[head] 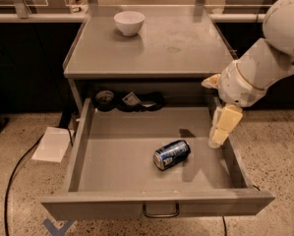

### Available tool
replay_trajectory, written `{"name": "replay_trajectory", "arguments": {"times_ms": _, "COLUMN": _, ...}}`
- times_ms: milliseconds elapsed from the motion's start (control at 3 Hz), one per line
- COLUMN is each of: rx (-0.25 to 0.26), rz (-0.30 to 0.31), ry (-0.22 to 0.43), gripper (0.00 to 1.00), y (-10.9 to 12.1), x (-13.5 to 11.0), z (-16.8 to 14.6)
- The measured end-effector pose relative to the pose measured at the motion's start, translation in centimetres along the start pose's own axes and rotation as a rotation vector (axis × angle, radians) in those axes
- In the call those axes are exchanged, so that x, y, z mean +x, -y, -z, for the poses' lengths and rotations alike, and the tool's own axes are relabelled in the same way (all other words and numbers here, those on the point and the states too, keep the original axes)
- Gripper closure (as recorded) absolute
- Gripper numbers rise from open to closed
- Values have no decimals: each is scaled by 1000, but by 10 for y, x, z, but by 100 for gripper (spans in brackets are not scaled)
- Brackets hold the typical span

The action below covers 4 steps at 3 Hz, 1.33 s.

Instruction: Pick pepsi can from top drawer and place on counter

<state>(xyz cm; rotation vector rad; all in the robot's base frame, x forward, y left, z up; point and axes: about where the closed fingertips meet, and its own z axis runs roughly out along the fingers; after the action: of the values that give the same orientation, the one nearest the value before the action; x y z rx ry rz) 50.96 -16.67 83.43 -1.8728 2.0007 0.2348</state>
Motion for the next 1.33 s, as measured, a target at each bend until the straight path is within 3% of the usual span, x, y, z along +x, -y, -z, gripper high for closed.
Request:
{"name": "replay_trajectory", "arguments": {"times_ms": 667, "rx": -82, "rz": 83, "ry": 71, "gripper": 0, "y": -6, "x": -27, "z": -73}}
{"name": "replay_trajectory", "arguments": {"times_ms": 1000, "rx": -107, "rz": 65, "ry": 75, "gripper": 0, "y": -13, "x": -17, "z": -108}}
{"name": "replay_trajectory", "arguments": {"times_ms": 1333, "rx": -107, "rz": 66, "ry": 75, "gripper": 0, "y": -13, "x": -17, "z": -108}}
